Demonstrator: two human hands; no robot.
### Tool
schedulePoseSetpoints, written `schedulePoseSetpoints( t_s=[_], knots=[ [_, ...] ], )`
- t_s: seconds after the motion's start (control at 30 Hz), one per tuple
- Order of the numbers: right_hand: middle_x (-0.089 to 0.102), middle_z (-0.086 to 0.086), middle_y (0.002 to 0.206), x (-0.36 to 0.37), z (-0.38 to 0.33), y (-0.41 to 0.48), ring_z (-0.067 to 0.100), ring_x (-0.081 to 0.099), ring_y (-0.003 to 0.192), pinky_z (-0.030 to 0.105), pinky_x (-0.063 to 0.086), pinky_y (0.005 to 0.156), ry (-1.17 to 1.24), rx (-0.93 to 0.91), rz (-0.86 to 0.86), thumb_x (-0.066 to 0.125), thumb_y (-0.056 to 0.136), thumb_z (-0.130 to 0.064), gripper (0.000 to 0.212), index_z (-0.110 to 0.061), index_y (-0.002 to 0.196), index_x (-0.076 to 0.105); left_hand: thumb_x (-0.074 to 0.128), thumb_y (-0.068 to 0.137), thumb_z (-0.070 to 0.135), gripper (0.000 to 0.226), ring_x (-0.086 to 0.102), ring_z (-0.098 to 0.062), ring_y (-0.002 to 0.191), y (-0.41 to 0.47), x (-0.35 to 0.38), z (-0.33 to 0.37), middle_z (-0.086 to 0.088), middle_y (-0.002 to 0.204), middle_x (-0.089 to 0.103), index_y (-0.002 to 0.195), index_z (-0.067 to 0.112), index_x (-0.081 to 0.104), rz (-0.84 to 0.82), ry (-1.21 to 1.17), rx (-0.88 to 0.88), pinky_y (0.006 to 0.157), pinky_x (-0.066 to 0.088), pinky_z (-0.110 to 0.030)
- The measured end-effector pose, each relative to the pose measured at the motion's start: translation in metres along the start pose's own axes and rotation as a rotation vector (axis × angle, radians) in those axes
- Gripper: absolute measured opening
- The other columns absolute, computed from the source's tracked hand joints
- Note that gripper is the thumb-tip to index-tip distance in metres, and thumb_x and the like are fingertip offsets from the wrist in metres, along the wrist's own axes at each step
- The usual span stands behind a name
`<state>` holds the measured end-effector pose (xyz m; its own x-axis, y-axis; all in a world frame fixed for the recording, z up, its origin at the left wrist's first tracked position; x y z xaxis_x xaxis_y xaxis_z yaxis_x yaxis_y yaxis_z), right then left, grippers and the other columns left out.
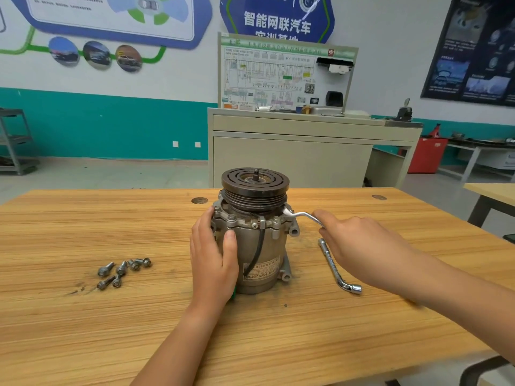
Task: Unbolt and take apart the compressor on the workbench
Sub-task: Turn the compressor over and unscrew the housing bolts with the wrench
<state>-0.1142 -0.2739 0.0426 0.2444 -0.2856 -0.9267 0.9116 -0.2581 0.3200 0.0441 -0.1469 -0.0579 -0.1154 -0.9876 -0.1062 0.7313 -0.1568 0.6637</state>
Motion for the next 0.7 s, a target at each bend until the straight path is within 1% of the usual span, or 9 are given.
schedulePoseSetpoints(
  t_s=[0.07,0.13,0.23,0.33,0.4,0.57,0.63,0.67,0.7],
  knots=[
    [0.040,-0.004,0.061,-0.004,-0.005,0.004,0.011,0.034,0.051,0.027,0.022,0.042,-0.068,0.008,-0.075,0.035,0.096,-0.011,0.030,-0.020,0.125,0.033,0.028,0.083,0.051,0.069,0.025,0.011,0.120,0.000,-0.001,0.000,0.015,0.131,0.032,0.141,0.015,0.032,0.002,0.006,0.001,0.100,0.018,-0.009],
    [0.038,-0.004,0.060,-0.010,-0.012,0.009,0.012,0.032,0.051,0.026,0.021,0.042,-0.122,0.011,-0.122,0.037,0.093,-0.006,0.032,-0.017,0.123,0.035,0.028,0.082,0.051,0.071,0.026,0.009,0.120,0.000,-0.001,0.001,0.014,0.131,0.032,0.142,0.013,0.032,-0.001,0.006,-0.002,0.103,0.021,-0.016],
    [0.032,-0.001,0.060,-0.020,-0.027,0.013,0.015,0.031,0.050,0.026,0.027,0.043,-0.236,-0.012,-0.186,0.038,0.085,0.004,0.036,-0.009,0.119,0.039,0.029,0.082,0.051,0.070,0.028,0.006,0.121,0.000,-0.002,0.002,0.013,0.131,0.034,0.142,0.013,0.033,-0.002,0.001,-0.007,0.103,0.023,-0.020],
    [0.026,0.000,0.060,-0.035,-0.041,0.015,0.013,0.026,0.048,0.025,0.023,0.040,-0.338,-0.035,-0.236,0.041,0.087,0.002,0.027,-0.005,0.112,0.047,0.036,0.085,0.044,0.063,0.029,0.005,0.121,0.000,-0.001,0.004,0.012,0.130,0.034,0.141,0.014,0.033,-0.002,-0.002,-0.004,0.103,0.023,-0.019],
    [0.026,-0.004,0.062,-0.042,-0.047,0.015,0.007,0.023,0.050,0.024,0.020,0.039,-0.386,-0.079,-0.267,0.041,0.089,0.000,0.025,-0.006,0.112,0.050,0.041,0.086,0.033,0.058,0.030,0.002,0.121,0.000,-0.002,0.005,0.012,0.130,0.035,0.140,0.013,0.034,-0.003,0.005,-0.004,0.105,0.027,-0.025],
    [0.026,0.001,0.065,-0.042,-0.053,0.014,0.014,0.030,0.052,0.025,0.032,0.042,-0.517,-0.120,-0.321,0.038,0.092,0.001,0.028,0.002,0.120,0.046,0.044,0.086,0.031,0.060,0.034,-0.010,0.127,-0.001,-0.003,0.006,0.011,0.131,0.035,0.142,0.014,0.032,-0.018,0.015,-0.008,0.108,0.034,-0.045],
    [0.039,0.007,0.079,-0.037,-0.056,0.013,0.018,0.049,0.062,0.025,0.033,0.040,-0.563,-0.105,-0.342,0.040,0.091,0.003,0.032,0.006,0.124,0.043,0.044,0.086,0.031,0.059,0.034,-0.010,0.127,-0.001,-0.003,0.007,0.010,0.131,0.035,0.141,0.014,0.032,-0.018,0.014,-0.006,0.108,0.034,-0.045],
    [0.045,0.013,0.095,-0.034,-0.058,0.012,0.022,0.058,0.070,0.025,0.032,0.037,-0.586,-0.097,-0.346,0.041,0.090,0.004,0.035,0.009,0.125,0.041,0.044,0.085,0.031,0.060,0.034,-0.009,0.127,-0.001,-0.003,0.008,0.010,0.131,0.035,0.141,0.014,0.033,-0.018,0.011,-0.007,0.108,0.033,-0.044],
    [0.043,0.019,0.112,-0.032,-0.059,0.012,0.025,0.063,0.077,0.024,0.031,0.035,-0.610,-0.092,-0.350,0.041,0.089,0.006,0.038,0.010,0.127,0.039,0.045,0.085,0.031,0.060,0.034,-0.009,0.127,-0.001,-0.003,0.008,0.010,0.131,0.035,0.141,0.013,0.032,-0.019,0.006,-0.010,0.109,0.033,-0.044]
  ],
)
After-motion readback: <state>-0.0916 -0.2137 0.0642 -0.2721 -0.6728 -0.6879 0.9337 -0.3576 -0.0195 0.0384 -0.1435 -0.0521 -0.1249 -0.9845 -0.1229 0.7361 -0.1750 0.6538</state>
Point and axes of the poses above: each hand's wrist, its own y-axis towards the middle knuckle, its own x-axis out of the palm, z = x × y, the point moved 1 cm from there along y, towards the middle knuckle
